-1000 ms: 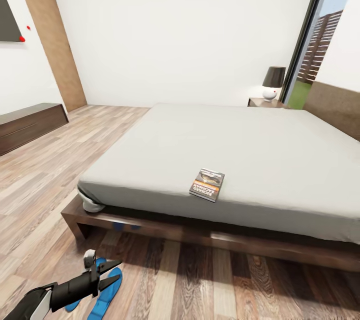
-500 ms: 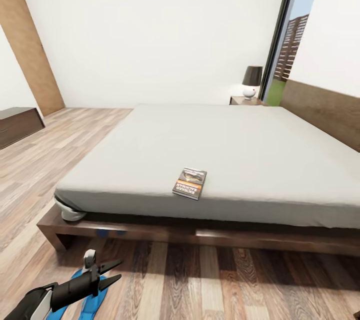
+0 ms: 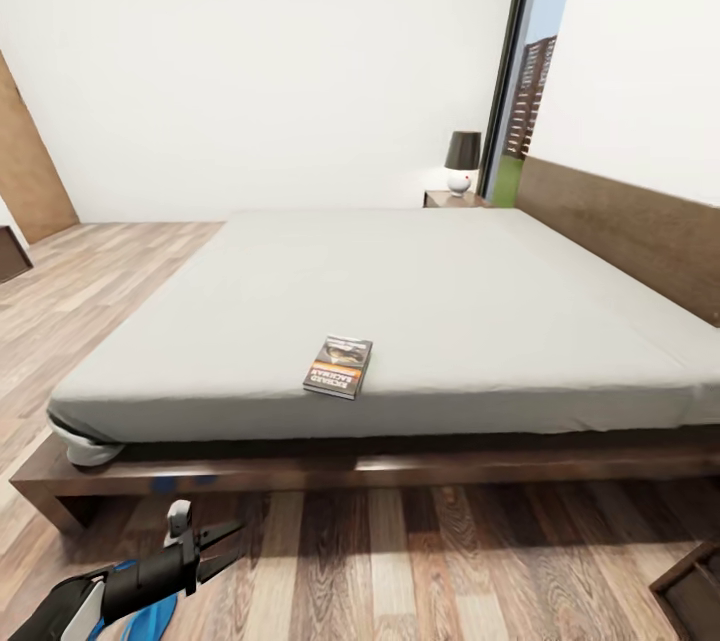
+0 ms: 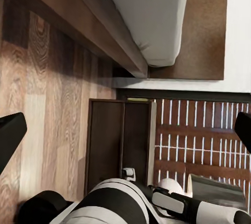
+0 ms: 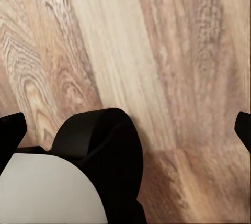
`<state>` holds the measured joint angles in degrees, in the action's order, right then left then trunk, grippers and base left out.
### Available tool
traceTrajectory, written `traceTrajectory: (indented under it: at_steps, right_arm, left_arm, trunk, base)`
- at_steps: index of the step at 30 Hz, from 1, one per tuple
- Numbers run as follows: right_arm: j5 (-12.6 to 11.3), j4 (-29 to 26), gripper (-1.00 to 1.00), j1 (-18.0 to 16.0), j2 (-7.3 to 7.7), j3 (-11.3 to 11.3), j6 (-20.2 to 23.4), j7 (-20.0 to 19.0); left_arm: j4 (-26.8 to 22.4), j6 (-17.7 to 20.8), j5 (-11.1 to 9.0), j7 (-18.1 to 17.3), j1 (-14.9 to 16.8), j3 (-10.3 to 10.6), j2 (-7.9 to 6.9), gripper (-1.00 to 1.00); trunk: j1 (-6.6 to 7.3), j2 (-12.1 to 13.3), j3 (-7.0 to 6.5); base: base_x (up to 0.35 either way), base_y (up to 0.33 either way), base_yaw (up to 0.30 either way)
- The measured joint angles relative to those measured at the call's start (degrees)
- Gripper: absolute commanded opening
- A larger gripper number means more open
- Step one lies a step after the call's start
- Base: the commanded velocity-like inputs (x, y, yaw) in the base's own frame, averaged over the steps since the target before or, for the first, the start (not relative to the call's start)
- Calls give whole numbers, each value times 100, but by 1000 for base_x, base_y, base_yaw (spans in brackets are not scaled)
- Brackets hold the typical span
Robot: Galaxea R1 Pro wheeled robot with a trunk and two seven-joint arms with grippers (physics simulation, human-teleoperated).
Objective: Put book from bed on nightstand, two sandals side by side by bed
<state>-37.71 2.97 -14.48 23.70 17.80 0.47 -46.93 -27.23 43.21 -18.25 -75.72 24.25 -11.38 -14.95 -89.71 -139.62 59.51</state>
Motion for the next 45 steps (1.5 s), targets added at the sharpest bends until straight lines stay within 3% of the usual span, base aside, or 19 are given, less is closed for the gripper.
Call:
traceTrajectory:
  at_steps: [16,32,45]
  right_arm:
    - [2,0,100,-2,-15,1,-15,4]
    - [-3,1,100,-3,-14,-20,-7,23]
    - [-19,-6,100,-3,-13,-29,-29,22]
  left_arm:
    - [-1,0,-1,0,0,0,1,100]
    - [4,0,-2,-1,-1,-14,-1,100]
    - [4,-7,2,3,-1,-261,4,100]
  trunk:
    - [0,0,0]
    - [0,0,0]
    - [0,0,0]
  base:
    - [0,-73,-193]
    - [0,-14,-28]
    - [0,0,0]
